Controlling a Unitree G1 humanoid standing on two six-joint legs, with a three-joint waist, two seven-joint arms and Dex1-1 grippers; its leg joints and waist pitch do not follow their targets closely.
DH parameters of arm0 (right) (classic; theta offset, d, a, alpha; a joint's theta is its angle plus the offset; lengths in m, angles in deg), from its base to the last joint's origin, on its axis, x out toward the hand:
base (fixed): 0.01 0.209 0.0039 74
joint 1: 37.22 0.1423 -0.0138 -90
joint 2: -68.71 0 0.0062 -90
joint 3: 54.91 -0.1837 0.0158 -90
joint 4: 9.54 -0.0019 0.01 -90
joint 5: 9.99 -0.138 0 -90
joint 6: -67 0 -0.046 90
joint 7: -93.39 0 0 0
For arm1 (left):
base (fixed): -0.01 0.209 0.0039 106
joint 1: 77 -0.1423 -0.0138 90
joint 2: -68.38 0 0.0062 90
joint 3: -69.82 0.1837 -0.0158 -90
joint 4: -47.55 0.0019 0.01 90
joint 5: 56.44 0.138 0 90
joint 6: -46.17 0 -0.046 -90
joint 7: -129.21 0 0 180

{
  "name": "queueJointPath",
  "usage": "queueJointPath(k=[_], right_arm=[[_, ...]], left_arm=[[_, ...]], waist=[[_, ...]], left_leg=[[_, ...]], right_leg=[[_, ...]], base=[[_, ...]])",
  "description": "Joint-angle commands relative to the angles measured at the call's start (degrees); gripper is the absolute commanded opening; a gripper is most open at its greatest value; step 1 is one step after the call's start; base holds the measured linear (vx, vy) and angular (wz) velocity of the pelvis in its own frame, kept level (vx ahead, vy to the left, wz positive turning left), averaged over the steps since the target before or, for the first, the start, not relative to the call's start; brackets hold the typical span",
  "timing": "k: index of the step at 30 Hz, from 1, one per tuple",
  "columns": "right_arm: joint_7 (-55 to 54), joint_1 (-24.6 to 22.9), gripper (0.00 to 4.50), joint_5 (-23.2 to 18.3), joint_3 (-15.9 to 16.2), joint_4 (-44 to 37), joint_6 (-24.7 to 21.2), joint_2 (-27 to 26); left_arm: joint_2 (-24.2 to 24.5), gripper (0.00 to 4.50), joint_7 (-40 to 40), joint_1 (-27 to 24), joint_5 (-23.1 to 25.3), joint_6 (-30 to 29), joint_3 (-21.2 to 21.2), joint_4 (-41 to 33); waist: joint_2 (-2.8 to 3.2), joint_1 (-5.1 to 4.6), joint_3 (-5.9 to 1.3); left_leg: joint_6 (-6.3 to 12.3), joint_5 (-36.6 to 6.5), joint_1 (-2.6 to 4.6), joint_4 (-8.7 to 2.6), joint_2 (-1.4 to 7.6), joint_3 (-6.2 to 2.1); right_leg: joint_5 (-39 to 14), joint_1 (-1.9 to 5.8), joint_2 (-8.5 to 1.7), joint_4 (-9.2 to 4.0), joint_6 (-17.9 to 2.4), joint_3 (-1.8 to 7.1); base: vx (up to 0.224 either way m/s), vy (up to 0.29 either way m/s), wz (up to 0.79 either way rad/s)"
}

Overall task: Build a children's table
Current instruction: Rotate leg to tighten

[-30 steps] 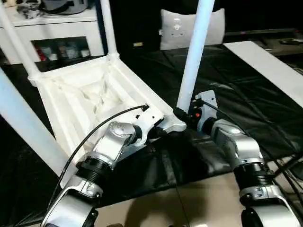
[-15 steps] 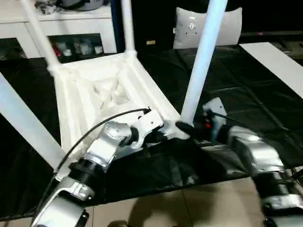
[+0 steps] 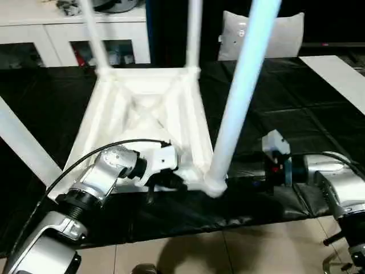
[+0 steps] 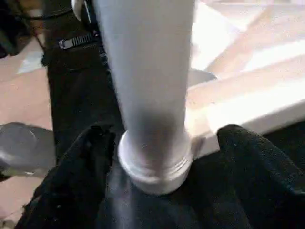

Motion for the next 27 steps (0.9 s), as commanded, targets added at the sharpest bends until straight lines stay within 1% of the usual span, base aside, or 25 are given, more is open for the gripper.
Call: queueJointPath(k=[1,2,3,5,6,7,9,10,11,12,13,14,16,17,19,21,24,25,26,27], right_arm=[[1.6,0.5,3.25,-0.5,0.8,0.3,0.9,-0.2],[1.9,0.6,3.25,-0.6,0.8,0.4,0.8,-0.4],[2.9,0.8,3.17,-1.3,1.4,0.3,-0.5,-1.3],[3.0,0.8,3.08,-1.3,1.5,0.4,-0.7,-1.5],[3.2,0.9,2.83,-1.2,1.6,0.6,-0.9,-1.6],[4.0,0.9,2.74,-1.6,1.8,0.7,-1.9,-1.7],[5.1,0.7,2.70,-2.2,2.3,0.8,-2.6,-1.7],[5.3,0.7,2.61,-2.4,2.4,0.8,-2.7,-1.7],[5.5,0.7,2.61,-2.7,2.4,1.0,-3.1,-1.8],[5.8,0.8,2.47,-2.9,2.5,1.2,-3.4,-1.8],[6.0,0.8,2.34,-3.0,2.5,1.3,-3.6,-1.9],[6.2,0.9,2.34,-3.0,2.5,1.4,-3.8,-1.9],[6.4,0.9,2.15,-3.1,2.4,1.4,-4.0,-2.0],[6.5,0.9,2.05,-3.2,2.3,1.4,-4.2,-2.1],[6.8,0.8,1.98,-3.6,2.0,1.2,-4.7,-2.2],[6.7,0.2,1.92,-5.4,1.1,-0.3,-6.8,-2.8],[4.4,-0.6,1.92,-6.8,0.2,-2.4,-8.5,-4.1],[1.3,-0.5,1.91,-6.3,-0.1,-2.3,-9.7,-5.2],[-1.7,-0.2,1.91,-5.4,-0.3,-1.8,-10.3,-6.2],[-6.0,0.4,1.91,-3.5,-0.6,-0.8,-9.8,-7.5]], left_arm=[[-0.2,0.00,4.2,-0.4,-0.5,1.7,2.9,-2.8],[-0.2,0.00,4.4,-0.5,-0.5,1.8,3.1,-3.0],[-0.3,0.00,5.1,-0.7,-0.5,1.8,3.3,-3.5],[-0.3,0.00,5.1,-0.7,-0.4,1.9,3.4,-3.5],[-0.4,0.00,5.1,-0.6,-0.4,2.0,3.4,-3.3],[-0.4,0.00,5.2,-0.5,-0.3,2.2,3.5,-3.1],[-0.3,0.00,5.2,-0.4,-0.3,2.5,3.6,-2.8],[-0.3,0.00,5.3,-0.4,-0.3,2.5,3.6,-2.7],[-0.3,0.00,5.3,-0.4,-0.3,2.6,3.6,-2.7],[-0.3,0.00,5.4,-0.5,-0.3,2.6,3.6,-2.7],[-0.3,0.00,5.4,-0.5,-0.3,2.6,3.5,-2.7],[-0.3,0.00,5.4,-0.5,-0.2,2.6,3.5,-2.7],[-0.4,0.00,5.4,-0.5,-0.2,2.6,3.5,-2.7],[-0.4,0.00,5.3,-0.5,-0.2,2.6,3.4,-2.6],[-0.4,0.00,5.1,-0.5,-0.2,2.5,3.4,-2.5],[-0.9,0.00,3.8,-0.5,-0.7,0.6,2.6,-2.6],[-2.3,0.00,0.1,-0.3,-0.8,-3.1,1.2,-2.8],[-3.0,0.00,-1.6,-0.1,-0.8,-4.9,0.6,-2.7],[-3.6,0.00,-3.1,0.1,-0.6,-6.3,0.2,-2.7],[-4.4,0.00,-5.1,0.4,-0.3,-7.6,-0.2,-2.6]], waist=[[-0.37,-0.37,-4.46],[-0.56,-0.37,-4.40],[-0.59,-0.39,-4.39],[-0.55,-0.43,-4.35],[-0.50,-0.44,-4.36],[-0.50,-0.38,-4.36],[-0.56,-0.36,-4.35],[-0.56,-0.39,-4.35],[-0.56,-0.39,-4.35],[-0.52,-0.37,-4.37],[-0.62,-0.40,-4.40],[-0.59,-0.34,-4.38],[-0.62,-0.34,-4.39],[-0.78,-0.42,-4.38],[-0.71,-0.36,-4.37],[-0.70,-0.41,-4.38],[-0.48,-0.33,-4.40],[-0.55,-0.30,-4.35],[-0.37,-0.48,-4.29],[-0.46,-0.67,-4.23]], left_leg=[[6.55,2.0,0.09,-3.43,4.90,-1.72],[6.62,1.8,0.11,-3.45,4.86,-1.66],[6.63,1.5,-0.01,-3.44,4.74,-1.57],[6.38,1.4,-0.13,-3.49,4.57,-1.54],[6.35,1.4,-0.11,-3.48,4.60,-1.55],[6.31,1.3,0.02,-3.46,4.63,-1.52],[6.27,1.2,0.00,-3.46,4.69,-1.57],[6.20,1.2,-0.02,-3.48,4.67,-1.57],[6.11,1.3,-0.02,-3.50,4.61,-1.56],[6.07,1.3,0.02,-3.50,4.60,-1.56],[6.02,1.5,0.00,-3.47,4.62,-1.58],[6.02,1.6,-0.09,-3.44,4.48,-1.51],[5.97,1.7,-0.03,-3.46,4.51,-1.54],[5.96,1.8,-0.02,-3.47,4.58,-1.57],[5.93,1.6,-0.08,-3.45,4.42,-1.47],[5.88,1.7,-0.02,-3.48,4.54,-1.55],[5.77,1.7,-0.06,-3.44,4.50,-1.47],[5.67,1.8,0.03,-3.50,4.62,-1.61],[5.18,1.5,0.14,-3.59,4.68,-1.66],[4.84,0.9,0.17,-3.61,4.60,-1.60]], right_leg=[[-14.7,3.91,-7.14,-3.72,0.0,4.90],[-14.9,3.88,-7.12,-3.68,-0.4,4.89],[-15.5,3.99,-7.19,-3.84,-0.4,4.89],[-16.4,4.07,-7.10,-3.99,0.2,4.82],[-16.6,4.04,-7.06,-4.03,0.4,4.80],[-16.8,3.97,-7.02,-4.11,0.6,4.84],[-16.8,4.01,-7.04,-4.10,0.9,4.83],[-16.9,4.04,-7.03,-4.10,1.0,4.83],[-17.1,4.02,-7.04,-4.15,1.2,4.82],[-17.1,4.01,-7.01,-4.15,1.2,4.79],[-16.9,3.99,-6.96,-4.09,1.2,4.77],[-16.9,4.05,-6.96,-4.14,1.4,4.80],[-16.9,3.99,-6.94,-4.12,1.7,4.77],[-17.0,3.96,-6.90,-4.08,1.7,4.75],[-17.5,4.02,-6.93,-4.19,1.9,4.75],[-17.5,3.97,-6.83,-4.17,1.9,4.70],[-17.3,4.02,-6.87,-4.27,2.0,4.76],[-17.3,3.95,-6.96,-4.27,2.0,4.73],[-17.9,3.83,-6.96,-4.41,1.7,4.61],[-18.7,3.84,-7.02,-4.68,1.8,4.59]], base=[[0.000,0.000,0.00],[0.000,0.000,0.00],[0.000,0.000,0.00],[0.000,0.000,0.00],[0.000,0.000,0.00],[0.000,0.000,0.00],[0.000,0.000,0.00],[0.000,0.000,0.00],[0.000,0.000,0.00],[0.000,0.000,0.00],[0.000,0.000,0.00],[0.000,0.000,0.00],[0.000,0.000,0.00],[0.000,0.000,0.00],[0.000,0.000,0.00],[0.000,0.000,0.00],[0.000,0.000,0.00],[0.000,0.000,0.00],[0.000,0.000,0.00],[0.000,0.000,0.00]])
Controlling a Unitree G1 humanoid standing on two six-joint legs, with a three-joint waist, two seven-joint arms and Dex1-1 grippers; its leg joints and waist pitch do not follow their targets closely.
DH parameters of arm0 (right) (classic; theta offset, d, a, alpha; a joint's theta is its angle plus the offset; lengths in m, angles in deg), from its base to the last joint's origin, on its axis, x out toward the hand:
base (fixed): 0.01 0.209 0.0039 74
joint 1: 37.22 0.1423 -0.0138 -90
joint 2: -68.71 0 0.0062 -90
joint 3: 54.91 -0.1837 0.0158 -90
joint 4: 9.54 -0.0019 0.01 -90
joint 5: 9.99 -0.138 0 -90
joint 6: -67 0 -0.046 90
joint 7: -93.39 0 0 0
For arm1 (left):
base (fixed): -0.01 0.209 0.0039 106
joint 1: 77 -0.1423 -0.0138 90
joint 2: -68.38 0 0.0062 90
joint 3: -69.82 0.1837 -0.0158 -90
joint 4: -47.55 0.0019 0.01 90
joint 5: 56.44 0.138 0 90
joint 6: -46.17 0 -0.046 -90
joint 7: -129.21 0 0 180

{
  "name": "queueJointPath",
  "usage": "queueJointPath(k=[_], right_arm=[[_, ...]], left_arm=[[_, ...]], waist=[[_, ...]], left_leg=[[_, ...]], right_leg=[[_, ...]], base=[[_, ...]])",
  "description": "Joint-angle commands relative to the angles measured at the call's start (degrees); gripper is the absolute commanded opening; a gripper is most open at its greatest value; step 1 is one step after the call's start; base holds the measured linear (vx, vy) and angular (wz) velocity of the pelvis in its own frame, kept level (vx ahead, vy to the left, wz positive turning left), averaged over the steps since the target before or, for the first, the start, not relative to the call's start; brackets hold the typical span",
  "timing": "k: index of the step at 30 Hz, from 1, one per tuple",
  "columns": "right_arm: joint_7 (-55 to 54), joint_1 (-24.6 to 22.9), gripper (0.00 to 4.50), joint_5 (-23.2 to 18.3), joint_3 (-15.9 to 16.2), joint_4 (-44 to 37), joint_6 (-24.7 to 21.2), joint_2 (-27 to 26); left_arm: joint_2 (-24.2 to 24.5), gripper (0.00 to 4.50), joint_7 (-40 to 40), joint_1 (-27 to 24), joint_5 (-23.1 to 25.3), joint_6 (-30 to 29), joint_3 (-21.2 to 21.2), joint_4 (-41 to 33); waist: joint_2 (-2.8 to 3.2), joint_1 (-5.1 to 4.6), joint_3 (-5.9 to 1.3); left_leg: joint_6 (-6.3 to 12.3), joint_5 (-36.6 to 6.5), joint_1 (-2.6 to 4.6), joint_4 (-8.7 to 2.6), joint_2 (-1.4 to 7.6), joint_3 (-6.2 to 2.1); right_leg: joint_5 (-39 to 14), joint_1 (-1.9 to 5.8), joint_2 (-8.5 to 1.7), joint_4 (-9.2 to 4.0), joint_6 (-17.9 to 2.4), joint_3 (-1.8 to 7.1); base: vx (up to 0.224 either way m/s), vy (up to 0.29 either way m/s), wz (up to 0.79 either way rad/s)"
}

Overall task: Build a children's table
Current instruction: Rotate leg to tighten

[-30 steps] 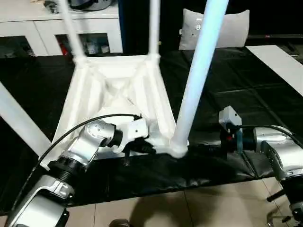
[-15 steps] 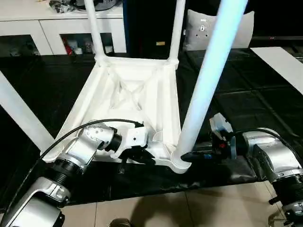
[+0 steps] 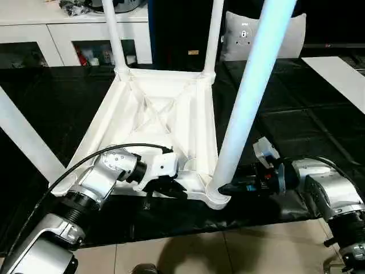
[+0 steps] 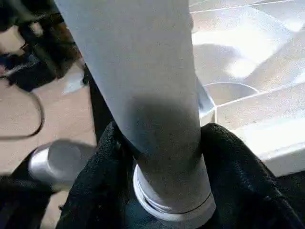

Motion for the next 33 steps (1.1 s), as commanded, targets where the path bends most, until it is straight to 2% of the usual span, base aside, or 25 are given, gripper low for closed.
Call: queueJointPath(k=[1,2,3,4,5,6,7,8,11,13,14,15,17,19,21,24,25,26,29,30,33], right_arm=[[-5.4,1.5,1.91,-0.4,0.0,-0.7,-1.3,-2.9],[-13.0,2.8,1.91,2.1,-0.8,1.3,-1.5,-5.3],[-19.0,3.9,1.91,3.8,-1.6,2.8,-2.0,-7.3],[-24.3,4.8,1.91,5.2,-2.3,3.8,-2.6,-9.2],[-24.3,4.8,1.91,5.2,-2.3,3.8,-2.6,-9.2],[-28.9,5.6,1.91,6.0,-3.0,4.4,-4.1,-11.0],[-30.9,6.0,1.90,6.2,-3.3,4.6,-4.9,-11.9],[-31.2,6.0,1.89,6.2,-3.4,4.7,-5.0,-12.0],[-41.0,7.4,1.89,7.4,-5.7,6.1,-7.3,-15.9],[-42.8,7.6,1.89,7.3,-6.3,6.7,-4.5,-17.4],[-42.3,7.4,2.23,6.9,-6.4,6.5,-2.8,-17.8],[-41.8,7.1,2.44,6.5,-6.6,6.3,-1.9,-18.0],[-40.8,6.7,2.60,6.1,-6.7,5.9,-1.8,-17.8],[-39.3,5.8,2.68,6.2,-6.7,4.9,-1.2,-16.9],[-38.3,5.5,3.01,6.1,-6.6,4.6,-0.8,-16.2],[-34.7,4.7,3.12,5.7,-6.2,3.9,-0.1,-14.0],[-29.7,3.8,3.25,5.3,-5.6,2.7,0.5,-11.0],[-27.0,3.3,3.38,4.9,-5.3,2.1,0.7,-9.4],[-23.7,2.9,3.61,4.5,-4.8,1.5,1.0,-7.2],[-18.9,2.6,3.61,4.1,-4.0,1.0,1.2,-3.9],[-14.8,2.5,3.95,4.2,-3.1,0.8,1.7,-1.3]], left_arm=[[-3.0,0.00,-3.6,1.1,0.2,-2.3,0.7,-0.8],[-4.6,0.00,-6.7,1.5,0.1,-4.6,-0.3,-0.9],[-6.2,0.00,-9.6,1.9,0.1,-6.6,-1.1,-0.7],[-7.9,0.00,-12.1,2.3,0.1,-8.4,-1.8,-0.4],[-7.9,0.00,-12.1,2.3,0.1,-8.4,-1.8,-0.4],[-9.7,0.00,-15.1,2.7,0.3,-9.9,-2.4,0.2],[-10.6,0.00,-16.7,2.9,0.5,-10.5,-2.7,0.7],[-10.7,0.00,-16.9,2.9,0.5,-10.6,-2.7,0.7],[-14.7,0.00,-24.4,3.9,1.2,-13.1,-4.4,2.2],[-16.5,0.00,-27.3,4.3,1.4,-13.1,-5.1,2.9],[-16.8,0.00,-27.7,4.4,1.7,-12.9,-5.0,3.0],[-16.8,0.00,-27.7,4.4,2.0,-12.6,-4.7,3.1],[-16.3,0.00,-27.2,4.3,2.4,-12.0,-4.4,3.1],[-15.0,0.00,-26.0,4.0,3.1,-10.7,-4.1,3.0],[-14.4,0.00,-25.5,3.9,3.3,-10.1,-3.9,2.9],[-12.7,0.00,-23.8,3.5,3.5,-8.9,-3.5,2.8],[-10.8,0.00,-20.9,3.2,3.2,-7.3,-3.0,2.7],[-9.9,0.00,-19.7,3.1,3.2,-6.8,-2.7,2.6],[-8.6,0.00,-17.7,2.9,3.2,-5.9,-2.2,2.6],[-6.4,0.00,-13.5,2.6,3.2,-2.7,-1.0,2.4],[-4.6,0.00,-9.1,2.2,2.5,-1.5,-0.1,1.7]], waist=[[-0.58,-0.61,-4.05],[-0.84,-0.84,-3.95],[-0.76,-1.10,-3.92],[-0.73,-2.03,-3.76],[-0.82,-2.92,-3.83],[-0.81,-3.31,-3.83],[-0.88,-4.10,-3.78],[-0.89,-4.56,-3.88],[-0.77,-5.06,-4.01],[-0.70,-4.81,-4.05],[-0.77,-4.69,-4.24],[-0.72,-4.62,-4.32],[-0.53,-4.48,-4.35],[-0.45,-4.28,-4.32],[-0.44,-4.08,-4.26],[-0.40,-3.68,-4.19],[-0.25,-3.51,-4.20],[-0.41,-3.29,-4.14],[-0.39,-2.60,-4.18],[-0.33,-2.38,-4.26],[-0.33,-1.95,-4.30]], left_leg=[[4.01,0.0,0.07,-3.81,4.19,-1.56],[3.64,-0.9,-0.17,-3.80,3.62,-1.35],[3.35,-1.0,-0.28,-3.85,3.58,-1.31],[2.72,-1.7,-0.22,-3.91,3.53,-1.44],[2.25,-1.8,-0.42,-3.90,3.41,-1.65],[2.24,-1.9,-0.39,-3.91,3.45,-1.73],[2.43,-2.6,-0.37,-3.81,3.35,-1.74],[3.04,-2.5,-0.36,-3.73,3.07,-1.56],[3.81,-0.6,-0.38,-3.73,3.19,-1.60],[4.48,-0.2,-0.27,-3.67,3.08,-1.48],[5.09,1.1,-0.60,-3.74,3.30,-1.69],[5.53,1.8,-0.60,-3.71,3.55,-1.77],[6.65,3.5,-0.46,-3.62,4.16,-2.03],[6.87,3.5,-0.44,-3.61,4.24,-1.93],[6.87,3.1,-0.43,-3.64,4.15,-1.85],[6.80,2.1,-0.33,-3.69,4.11,-1.70],[6.76,2.0,-0.20,-3.73,4.26,-1.78],[6.89,1.5,-0.10,-3.72,4.39,-1.79],[6.57,1.0,-0.20,-3.71,4.12,-1.61],[6.47,1.1,-0.16,-3.67,4.17,-1.70],[6.73,1.5,-0.14,-3.59,4.48,-1.76]], right_leg=[[-21.0,3.80,-6.94,-5.10,2.3,4.33],[-23.4,4.11,-6.90,-5.47,3.8,4.23],[-23.9,4.13,-6.89,-5.49,4.1,4.22],[-25.1,3.95,-6.71,-6.02,4.4,3.67],[-25.6,4.34,-6.71,-6.17,5.4,3.31],[-25.6,4.30,-6.77,-6.34,5.8,3.34],[-25.6,4.26,-6.71,-6.49,6.0,3.21],[-25.1,4.25,-6.67,-6.48,6.1,3.43],[-22.1,4.09,-6.50,-6.01,4.5,3.71],[-21.4,3.98,-6.61,-5.94,4.4,3.96],[-19.4,4.34,-6.68,-5.33,4.1,4.04],[-18.2,4.20,-6.76,-5.10,3.8,4.17],[-14.4,4.01,-6.98,-4.40,1.8,4.48],[-13.7,4.06,-7.22,-4.25,0.5,4.63],[-13.8,4.17,-7.25,-4.29,0.1,4.69],[-15.3,4.24,-7.29,-4.57,0.6,4.72],[-15.5,4.13,-7.17,-4.52,0.6,4.68],[-15.8,4.10,-7.13,-4.58,1.2,4.74],[-16.7,4.18,-7.14,-4.61,1.4,4.72],[-17.0,4.17,-7.08,-4.57,1.6,4.63],[-15.8,4.00,-7.06,-4.29,1.7,4.75]], base=[[0.000,0.000,0.00],[0.000,0.000,0.00],[0.000,0.000,0.00],[0.000,0.000,0.00],[0.000,0.000,0.00],[0.000,0.000,0.00],[0.000,0.000,0.00],[0.000,0.000,0.00],[0.000,0.000,0.00],[0.000,0.000,0.00],[0.000,0.000,0.00],[0.000,0.000,0.00],[0.000,0.000,0.00],[0.000,0.000,0.00],[0.000,0.000,0.00],[0.000,0.000,0.00],[0.000,0.000,0.00],[0.000,0.000,0.00],[0.000,0.000,0.00],[0.000,0.000,0.00],[0.000,0.000,0.00]])
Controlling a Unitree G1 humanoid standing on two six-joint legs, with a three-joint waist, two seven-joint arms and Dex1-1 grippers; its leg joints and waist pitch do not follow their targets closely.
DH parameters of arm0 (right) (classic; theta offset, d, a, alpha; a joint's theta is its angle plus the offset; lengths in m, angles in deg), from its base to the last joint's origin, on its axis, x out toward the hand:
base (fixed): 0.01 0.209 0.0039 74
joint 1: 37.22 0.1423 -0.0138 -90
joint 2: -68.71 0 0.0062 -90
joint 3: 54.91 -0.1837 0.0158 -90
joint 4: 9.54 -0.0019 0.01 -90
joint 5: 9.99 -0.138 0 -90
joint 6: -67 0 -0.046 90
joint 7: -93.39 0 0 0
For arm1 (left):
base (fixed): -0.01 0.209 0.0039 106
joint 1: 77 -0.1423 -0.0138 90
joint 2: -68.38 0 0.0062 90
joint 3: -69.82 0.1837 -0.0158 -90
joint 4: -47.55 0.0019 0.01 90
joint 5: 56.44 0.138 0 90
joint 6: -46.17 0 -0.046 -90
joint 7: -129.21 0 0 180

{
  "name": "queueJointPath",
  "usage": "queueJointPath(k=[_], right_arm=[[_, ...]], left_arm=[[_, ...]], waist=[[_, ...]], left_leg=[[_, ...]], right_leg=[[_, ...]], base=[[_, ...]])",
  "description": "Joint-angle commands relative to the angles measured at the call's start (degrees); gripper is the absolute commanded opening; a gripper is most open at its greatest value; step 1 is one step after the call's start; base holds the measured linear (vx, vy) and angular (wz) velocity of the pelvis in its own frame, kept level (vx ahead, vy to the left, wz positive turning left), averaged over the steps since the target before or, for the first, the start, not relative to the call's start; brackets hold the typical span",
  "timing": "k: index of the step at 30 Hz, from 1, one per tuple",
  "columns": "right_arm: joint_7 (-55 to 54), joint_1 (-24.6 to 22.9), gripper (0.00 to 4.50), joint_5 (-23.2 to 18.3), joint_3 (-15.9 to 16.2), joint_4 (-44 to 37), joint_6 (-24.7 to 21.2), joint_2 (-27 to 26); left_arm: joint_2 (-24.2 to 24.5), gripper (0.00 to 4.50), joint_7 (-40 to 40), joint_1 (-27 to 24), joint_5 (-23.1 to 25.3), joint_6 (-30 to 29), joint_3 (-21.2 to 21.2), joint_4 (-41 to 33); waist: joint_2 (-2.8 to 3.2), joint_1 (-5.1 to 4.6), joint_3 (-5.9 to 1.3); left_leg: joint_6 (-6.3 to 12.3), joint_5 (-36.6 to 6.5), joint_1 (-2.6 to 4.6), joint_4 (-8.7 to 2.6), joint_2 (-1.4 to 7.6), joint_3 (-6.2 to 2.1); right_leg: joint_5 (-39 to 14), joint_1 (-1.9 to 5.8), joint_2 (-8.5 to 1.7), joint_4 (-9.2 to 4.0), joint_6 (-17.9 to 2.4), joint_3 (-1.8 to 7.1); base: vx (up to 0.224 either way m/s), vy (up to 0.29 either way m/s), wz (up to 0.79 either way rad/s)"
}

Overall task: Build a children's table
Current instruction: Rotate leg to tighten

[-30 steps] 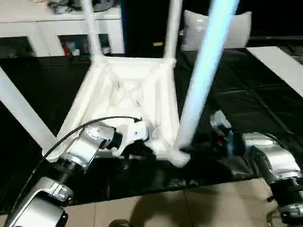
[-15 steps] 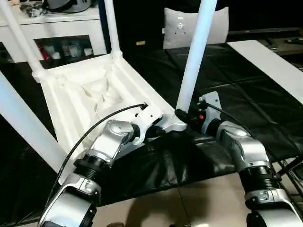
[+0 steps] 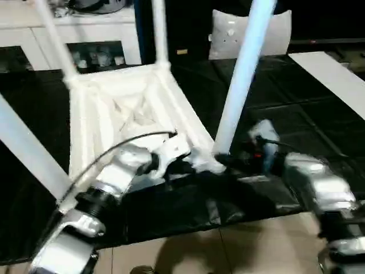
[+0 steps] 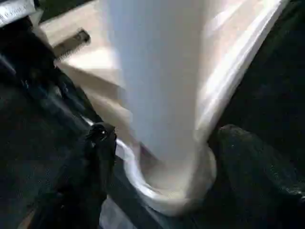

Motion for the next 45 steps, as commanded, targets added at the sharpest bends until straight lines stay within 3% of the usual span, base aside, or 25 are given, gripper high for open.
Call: queueJointPath(k=[1,4,7,9,12,16,29,34,36,38,40,43,45], right_arm=[[4.0,-0.1,3.95,0.0,1.2,-1.4,1.6,1.1],[9.7,-0.7,3.95,-0.5,2.9,-3.0,2.8,3.4],[17.0,-1.5,3.95,-2.0,5.1,-5.4,2.9,5.8],[18.7,-1.5,3.67,-2.9,5.6,-5.4,2.5,6.2],[21.6,-1.0,3.41,-3.4,6.7,-4.8,1.4,6.5],[22.2,-0.8,3.10,-2.4,7.7,-3.8,2.7,6.3],[22.1,0.5,2.07,-1.7,8.9,-0.7,4.4,3.9],[22.2,-0.3,1.98,-3.9,8.2,-2.5,1.6,3.1],[19.0,-0.9,1.98,-4.9,6.7,-3.8,-1.0,1.9],[17.7,-1.0,1.98,-4.9,6.4,-4.1,-1.8,1.5],[9.8,-0.7,1.98,-2.9,5.2,-3.2,-2.2,-1.4],[1.0,0.1,1.98,-0.8,3.9,-1.8,-3.3,-4.9],[-8.8,1.4,1.97,1.3,2.6,-0.3,-5.4,-9.1]], left_arm=[[0.7,0.00,5.2,0.1,-0.1,2.8,2.5,-1.8],[2.1,0.00,7.8,0.2,-0.3,4.8,3.2,-1.5],[3.9,0.00,12.1,0.2,-0.6,7.6,4.4,-1.5],[4.5,0.00,13.9,0.1,-0.9,8.6,4.9,-1.8],[5.5,0.00,17.4,-0.4,-1.5,9.6,5.8,-3.3],[5.8,0.00,18.3,-0.4,-1.3,10.0,6.4,-3.8],[5.5,0.00,18.8,-0.4,-1.6,10.9,6.7,-3.7],[5.0,0.00,17.2,-0.7,-2.0,9.0,5.9,-3.6],[3.5,0.00,14.5,-0.6,-2.8,5.5,4.4,-4.0],[3.1,0.00,13.6,-0.6,-3.1,4.4,4.0,-4.2],[1.2,0.00,9.7,-0.4,-3.1,0.8,2.8,-4.6],[-1.2,0.00,4.6,-0.2,-2.6,-2.6,1.7,-4.7],[-4.4,0.00,-1.0,0.0,-2.1,-6.5,0.5,-4.8]], waist=[[-0.39,0.12,-4.29],[-0.40,0.57,-4.25],[-0.38,1.20,-4.38],[-0.68,1.73,-4.29],[-0.60,2.03,-4.28],[-0.41,2.08,-4.35],[-0.65,2.03,-4.30],[-0.58,1.82,-4.25],[-0.63,1.74,-4.22],[-0.50,1.65,-4.14],[-0.57,1.44,-4.07],[-0.74,0.39,-4.01],[-0.58,-1.00,-3.88]], left_leg=[[6.60,1.2,0.00,-3.44,4.38,-1.64],[6.16,0.5,0.00,-3.46,4.20,-1.50],[7.05,0.8,0.04,-3.40,4.69,-1.74],[6.91,0.8,0.17,-3.44,4.56,-1.55],[6.18,0.6,0.14,-3.54,4.65,-1.59],[5.80,0.7,0.25,-3.49,4.78,-1.67],[5.33,0.4,-0.03,-3.49,4.35,-1.49],[5.18,0.0,0.05,-3.55,4.37,-1.48],[5.03,0.1,0.10,-3.58,4.43,-1.53],[4.58,-0.3,0.14,-3.64,4.40,-1.56],[4.05,-0.9,0.15,-3.66,4.10,-1.45],[2.54,-1.7,-0.03,-3.81,3.77,-1.57],[2.26,-1.9,-0.13,-3.87,3.76,-1.78]], right_leg=[[-16.0,4.09,-7.12,-4.22,1.5,4.88],[-17.5,4.11,-6.95,-4.41,1.6,4.65],[-16.1,4.02,-6.90,-4.04,1.9,4.74],[-16.5,3.87,-6.98,-4.08,1.6,4.82],[-18.3,3.89,-7.02,-4.26,1.8,4.74],[-17.4,3.76,-7.21,-4.05,0.8,4.89],[-19.1,3.99,-7.00,-4.38,2.2,4.74],[-19.9,3.99,-6.92,-4.61,2.8,4.65],[-20.0,3.93,-6.89,-4.60,3.0,4.63],[-20.8,3.89,-6.96,-4.77,2.9,4.56],[-22.2,3.92,-6.90,-5.15,3.3,4.45],[-24.3,4.25,-6.96,-5.59,4.6,3.97],[-24.1,4.20,-6.85,-5.82,4.8,3.82]], base=[[0.000,0.000,0.00],[0.000,0.000,0.00],[0.000,0.000,0.00],[0.000,0.000,0.00],[0.000,0.000,0.00],[0.000,0.000,0.00],[0.000,0.000,0.00],[0.000,0.000,0.00],[0.000,0.000,0.00],[0.000,0.000,0.00],[0.000,0.000,0.00],[0.000,0.000,0.00],[0.000,0.000,0.00]])
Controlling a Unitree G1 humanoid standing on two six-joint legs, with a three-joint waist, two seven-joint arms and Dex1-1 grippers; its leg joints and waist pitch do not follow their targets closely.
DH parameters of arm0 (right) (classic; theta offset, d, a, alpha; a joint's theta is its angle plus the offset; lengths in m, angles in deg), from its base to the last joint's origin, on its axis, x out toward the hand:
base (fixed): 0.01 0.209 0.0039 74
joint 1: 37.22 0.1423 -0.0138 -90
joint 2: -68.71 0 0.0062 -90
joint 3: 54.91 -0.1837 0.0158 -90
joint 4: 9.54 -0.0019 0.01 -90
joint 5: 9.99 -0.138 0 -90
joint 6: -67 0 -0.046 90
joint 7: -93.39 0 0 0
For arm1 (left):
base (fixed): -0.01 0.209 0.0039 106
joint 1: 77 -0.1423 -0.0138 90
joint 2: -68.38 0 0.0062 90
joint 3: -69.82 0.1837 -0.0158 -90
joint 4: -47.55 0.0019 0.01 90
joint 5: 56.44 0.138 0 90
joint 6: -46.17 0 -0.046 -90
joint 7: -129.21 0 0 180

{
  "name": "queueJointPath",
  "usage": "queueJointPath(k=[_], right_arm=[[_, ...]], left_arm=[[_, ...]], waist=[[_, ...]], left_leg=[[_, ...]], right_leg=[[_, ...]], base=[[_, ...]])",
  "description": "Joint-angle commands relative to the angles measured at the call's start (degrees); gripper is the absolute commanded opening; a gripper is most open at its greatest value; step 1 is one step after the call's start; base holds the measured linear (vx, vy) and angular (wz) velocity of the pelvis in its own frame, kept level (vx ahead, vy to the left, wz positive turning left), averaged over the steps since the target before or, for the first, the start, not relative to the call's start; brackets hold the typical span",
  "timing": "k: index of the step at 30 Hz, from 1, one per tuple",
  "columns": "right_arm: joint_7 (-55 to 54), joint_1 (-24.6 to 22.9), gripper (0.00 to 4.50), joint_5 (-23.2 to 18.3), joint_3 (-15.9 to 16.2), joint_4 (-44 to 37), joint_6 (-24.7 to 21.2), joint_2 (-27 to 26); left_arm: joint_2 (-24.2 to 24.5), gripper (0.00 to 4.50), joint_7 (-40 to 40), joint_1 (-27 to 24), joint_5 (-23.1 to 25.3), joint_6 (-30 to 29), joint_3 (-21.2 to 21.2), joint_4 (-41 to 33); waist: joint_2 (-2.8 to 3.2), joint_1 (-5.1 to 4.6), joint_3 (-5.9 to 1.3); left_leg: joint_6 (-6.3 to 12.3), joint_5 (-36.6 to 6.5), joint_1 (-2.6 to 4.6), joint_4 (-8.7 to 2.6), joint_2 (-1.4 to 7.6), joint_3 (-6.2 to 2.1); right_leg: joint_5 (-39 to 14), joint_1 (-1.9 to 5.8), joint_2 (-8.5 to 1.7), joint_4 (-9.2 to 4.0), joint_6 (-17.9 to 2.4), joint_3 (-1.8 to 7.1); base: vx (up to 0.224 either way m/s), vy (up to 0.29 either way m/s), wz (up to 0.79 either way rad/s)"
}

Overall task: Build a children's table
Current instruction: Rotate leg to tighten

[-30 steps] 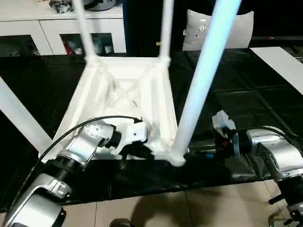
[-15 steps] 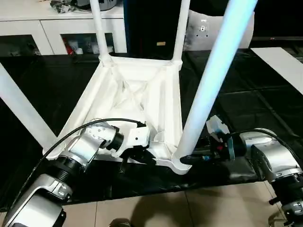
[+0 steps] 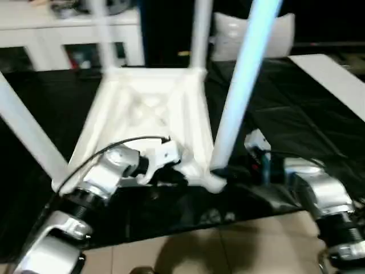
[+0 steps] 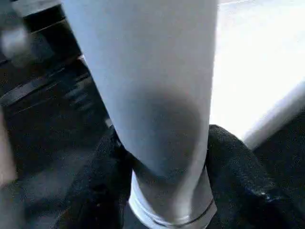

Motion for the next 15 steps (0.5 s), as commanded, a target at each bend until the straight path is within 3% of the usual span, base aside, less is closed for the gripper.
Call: queueJointPath(k=[1,4,10,11,12,15], right_arm=[[-9.1,2.2,1.96,1.2,0.7,1.4,-2.9,-4.5],[-18.6,3.8,1.95,2.6,-1.0,3.5,-4.5,-8.8],[-32.2,6.7,1.94,3.3,-5.7,8.2,-1.9,-15.7],[-32.2,6.7,2.50,3.2,-5.9,8.2,-1.5,-15.8],[-32.2,6.6,2.64,3.4,-6.0,7.9,-0.9,-15.8],[-29.9,5.0,2.84,3.7,-5.4,5.5,-0.2,-14.2]], left_arm=[[-5.4,0.00,-4.4,0.9,-2.1,-2.8,0.5,-2.4],[-9.3,0.00,-11.2,1.9,-1.5,-5.5,-1.1,-1.0],[-15.8,0.00,-20.1,3.3,-0.2,-8.2,-2.6,0.3],[-16.0,0.00,-20.3,3.2,-0.1,-8.3,-2.7,0.2],[-16.1,0.00,-20.1,3.2,-0.2,-8.6,-2.6,-0.2],[-14.6,0.00,-18.1,2.7,0.1,-6.8,-1.6,-0.6]], waist=[[-0.61,0.05,-3.94],[-0.71,-1.11,-3.99],[-0.33,-1.54,-4.38],[-0.28,-1.50,-4.39],[-0.04,-1.36,-4.42],[-0.21,-1.03,-4.44]], left_leg=[[2.56,-1.9,-0.35,-3.97,3.64,-1.78],[3.28,-1.4,-0.51,-3.81,3.07,-1.63],[5.02,2.1,-0.54,-3.79,3.76,-1.89],[5.49,2.7,-0.49,-3.76,4.07,-2.02],[5.95,3.0,-0.38,-3.69,4.21,-2.02],[6.63,3.6,-0.46,-3.69,4.20,-1.94]], right_leg=[[-24.0,4.13,-6.91,-5.86,4.8,3.76],[-23.4,4.13,-6.71,-5.88,4.8,3.77],[-17.0,4.08,-7.06,-4.80,1.9,4.46],[-15.6,4.03,-7.13,-4.42,1.1,4.56],[-14.3,3.96,-7.21,-4.30,0.4,4.70],[-12.6,4.13,-7.33,-3.84,-0.9,4.92]], base=[[0.000,0.000,0.00],[0.000,0.000,0.00],[0.000,0.000,0.00],[0.000,0.000,0.00],[0.000,0.000,0.00],[0.000,0.000,0.00]])
